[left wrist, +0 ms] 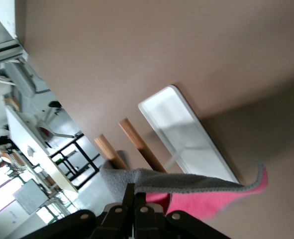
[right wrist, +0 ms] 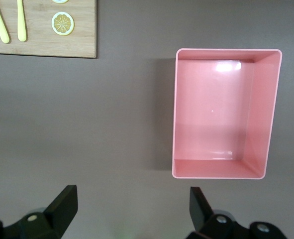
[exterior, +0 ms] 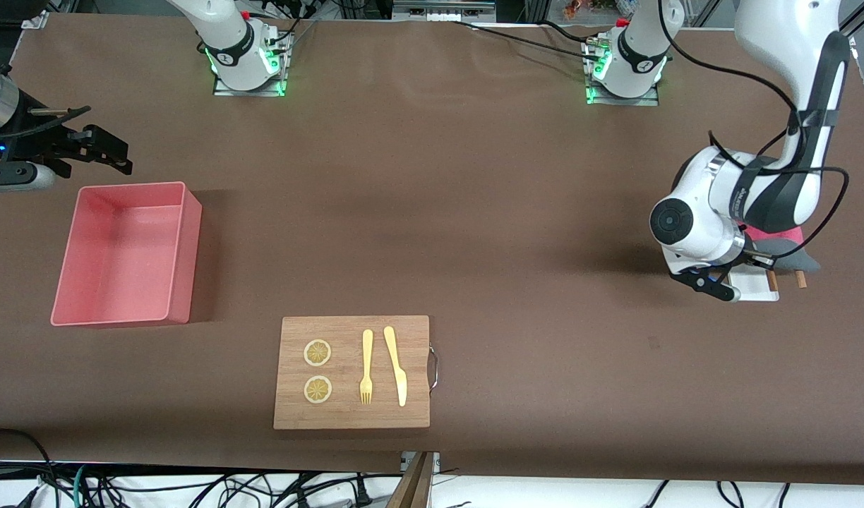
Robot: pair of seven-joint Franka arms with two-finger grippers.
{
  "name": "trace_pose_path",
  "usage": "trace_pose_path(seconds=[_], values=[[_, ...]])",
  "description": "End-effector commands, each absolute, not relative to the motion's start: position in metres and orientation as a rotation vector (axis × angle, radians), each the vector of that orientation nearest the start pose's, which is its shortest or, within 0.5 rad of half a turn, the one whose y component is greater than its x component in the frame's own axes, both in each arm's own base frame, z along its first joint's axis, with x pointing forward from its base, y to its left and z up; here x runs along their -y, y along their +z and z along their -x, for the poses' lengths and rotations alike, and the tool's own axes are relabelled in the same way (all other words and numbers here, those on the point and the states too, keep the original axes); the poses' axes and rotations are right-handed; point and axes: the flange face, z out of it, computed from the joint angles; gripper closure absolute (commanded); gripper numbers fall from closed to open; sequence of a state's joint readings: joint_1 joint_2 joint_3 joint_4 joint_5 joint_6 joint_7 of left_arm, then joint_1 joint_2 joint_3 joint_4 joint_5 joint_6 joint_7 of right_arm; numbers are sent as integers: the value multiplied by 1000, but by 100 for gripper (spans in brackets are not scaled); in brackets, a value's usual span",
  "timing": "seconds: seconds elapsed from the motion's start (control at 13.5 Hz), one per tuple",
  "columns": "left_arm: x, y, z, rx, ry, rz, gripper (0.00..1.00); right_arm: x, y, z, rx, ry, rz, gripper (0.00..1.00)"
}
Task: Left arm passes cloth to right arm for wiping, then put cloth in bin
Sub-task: 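Lift the cloth with the left gripper while the right gripper reaches over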
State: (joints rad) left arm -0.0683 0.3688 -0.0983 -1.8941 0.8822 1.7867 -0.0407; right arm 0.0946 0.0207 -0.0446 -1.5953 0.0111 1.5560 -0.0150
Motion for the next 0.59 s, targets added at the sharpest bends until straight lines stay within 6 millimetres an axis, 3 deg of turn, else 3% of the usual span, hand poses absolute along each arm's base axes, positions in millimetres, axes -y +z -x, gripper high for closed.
trace_pose_path(seconds=[0.0,0.22,0.52], values=[[74,352,-595,-593,520,2301,100,-28,605,-559,120,96,3141,1],[114,394,-594,-551,564,2451,100,-24,604,-559,116,101,3150,1],[147,433,-594,-479,625,2853,100,-17,603,-561,98,97,3173,1]])
